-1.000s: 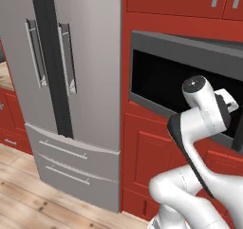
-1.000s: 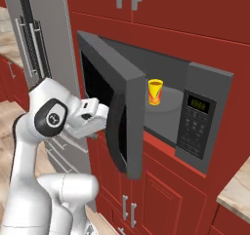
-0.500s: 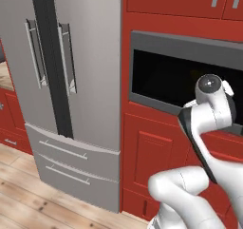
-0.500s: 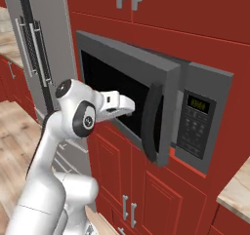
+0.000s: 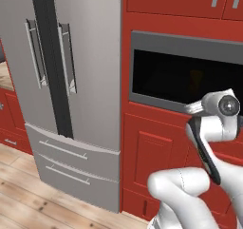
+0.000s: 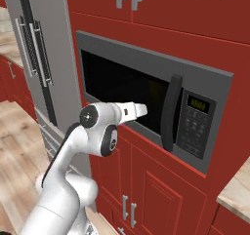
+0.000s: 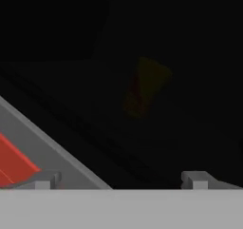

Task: Place the microwavable item in the microwave. Then, close the microwave door and press the start button.

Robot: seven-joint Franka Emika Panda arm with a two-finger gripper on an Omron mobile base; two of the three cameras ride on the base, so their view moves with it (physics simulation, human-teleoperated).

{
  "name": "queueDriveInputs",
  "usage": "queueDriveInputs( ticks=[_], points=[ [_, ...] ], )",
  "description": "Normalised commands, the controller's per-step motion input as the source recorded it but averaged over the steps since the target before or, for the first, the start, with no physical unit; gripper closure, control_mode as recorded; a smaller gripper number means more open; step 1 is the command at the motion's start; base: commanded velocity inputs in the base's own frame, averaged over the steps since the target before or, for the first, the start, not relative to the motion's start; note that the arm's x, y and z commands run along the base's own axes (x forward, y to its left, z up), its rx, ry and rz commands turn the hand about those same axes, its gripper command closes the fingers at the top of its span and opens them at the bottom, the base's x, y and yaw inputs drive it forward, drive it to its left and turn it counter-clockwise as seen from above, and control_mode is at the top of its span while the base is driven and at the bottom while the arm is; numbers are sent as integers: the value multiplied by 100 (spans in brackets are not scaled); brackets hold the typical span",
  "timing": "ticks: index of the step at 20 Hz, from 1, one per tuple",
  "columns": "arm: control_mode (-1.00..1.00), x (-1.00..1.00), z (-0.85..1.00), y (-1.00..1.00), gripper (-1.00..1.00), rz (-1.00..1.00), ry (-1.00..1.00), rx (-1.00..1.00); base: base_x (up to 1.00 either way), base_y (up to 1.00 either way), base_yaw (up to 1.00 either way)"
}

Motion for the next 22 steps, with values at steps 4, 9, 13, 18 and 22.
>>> queueDriveInputs(
  ticks=[4,9,13,18,22],
  points=[
    [-100,-41,15,0,-100,13,-14,1,0,0,0],
    [-100,-98,66,9,-100,0,0,0,0,0,0],
    [-100,-100,71,-6,-100,0,0,0,0,0,0],
    [-100,-100,-8,-82,-100,0,-7,7,0,0,0],
    [-100,-92,-69,-95,-100,1,-16,15,0,0,0]
  ],
)
